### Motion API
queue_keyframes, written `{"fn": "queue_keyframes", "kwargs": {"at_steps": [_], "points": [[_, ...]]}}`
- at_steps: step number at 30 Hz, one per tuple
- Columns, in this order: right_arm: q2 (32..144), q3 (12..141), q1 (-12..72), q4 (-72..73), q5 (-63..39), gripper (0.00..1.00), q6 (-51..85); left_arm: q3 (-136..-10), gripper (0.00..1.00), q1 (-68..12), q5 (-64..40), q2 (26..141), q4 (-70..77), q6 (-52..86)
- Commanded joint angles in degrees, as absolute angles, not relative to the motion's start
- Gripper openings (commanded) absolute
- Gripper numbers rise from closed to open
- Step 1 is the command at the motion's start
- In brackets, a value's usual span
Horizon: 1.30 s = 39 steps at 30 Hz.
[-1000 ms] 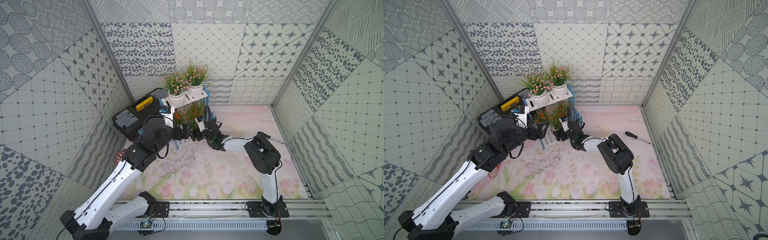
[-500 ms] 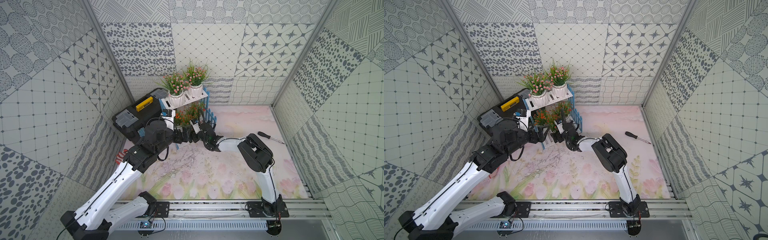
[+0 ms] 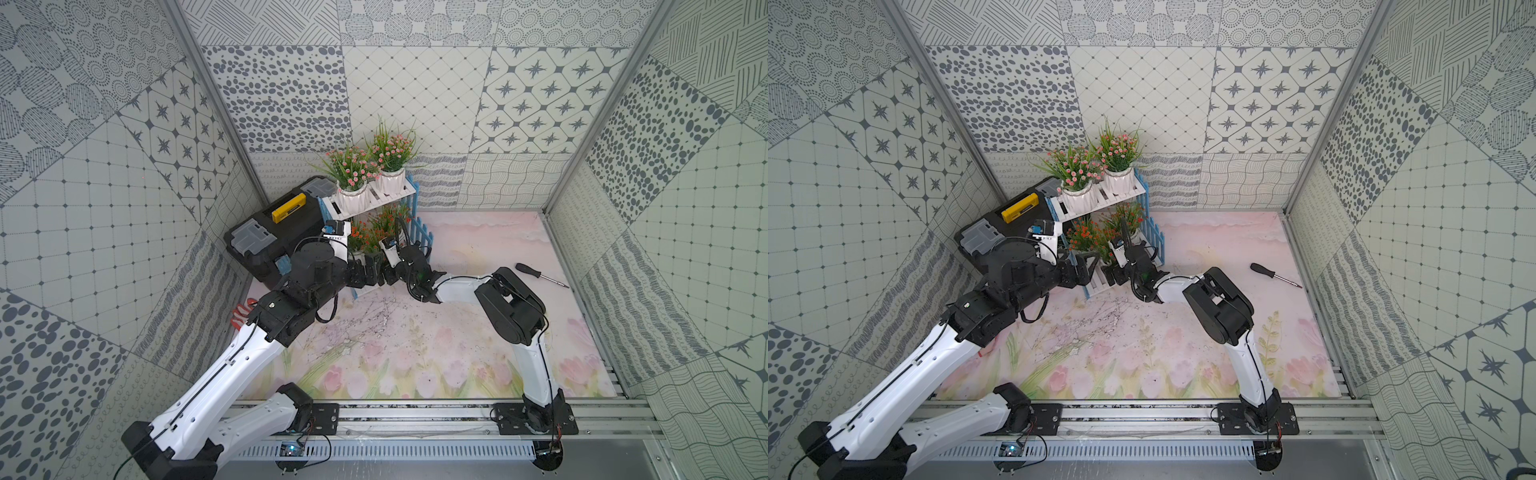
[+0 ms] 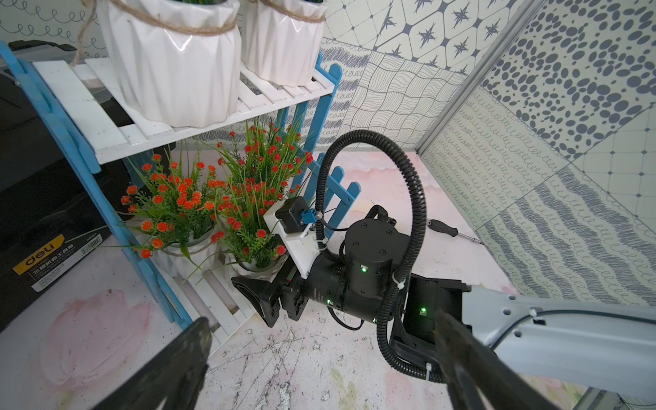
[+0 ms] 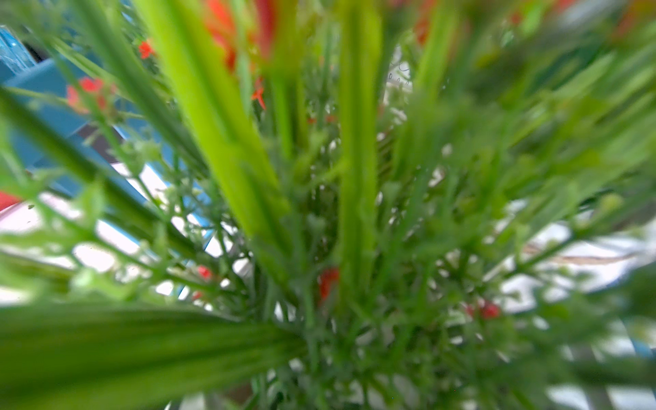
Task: Place the baby's breath potted plants on the rack by color
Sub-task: Place the baby's breath potted plant on the rack.
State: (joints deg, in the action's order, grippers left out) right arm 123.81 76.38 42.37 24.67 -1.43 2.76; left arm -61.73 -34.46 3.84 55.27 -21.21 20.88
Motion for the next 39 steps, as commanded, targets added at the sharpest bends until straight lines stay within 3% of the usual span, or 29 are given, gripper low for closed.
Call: {"fn": "queue_keyframes", "kwargs": {"at_steps": [1, 17, 28, 35, 39], "points": [[122.1, 75.3, 42.4, 29.5, -1.8, 0.98, 3.1, -61.4, 0.98, -34.0, 5.3, 54.7, -19.7, 21.4], [120.2, 71.3, 42.2, 40.4, -2.0, 0.98, 2.5, -59.5, 0.98, -34.0, 6.5, 53.6, -17.3, 20.9], [112.7, 64.3, 42.1, 45.2, -1.4, 0.98, 2.1, -59.2, 0.98, -34.0, 6.3, 53.9, -16.4, 21.4], [98.8, 57.7, 42.0, 43.4, -1.4, 0.98, 2.0, -59.4, 0.98, -34.0, 6.9, 54.2, -16.3, 21.4], [85.1, 52.8, 41.3, 33.0, 1.0, 0.98, 1.2, -60.0, 0.98, -33.4, 6.8, 53.9, -18.0, 21.8]]}}
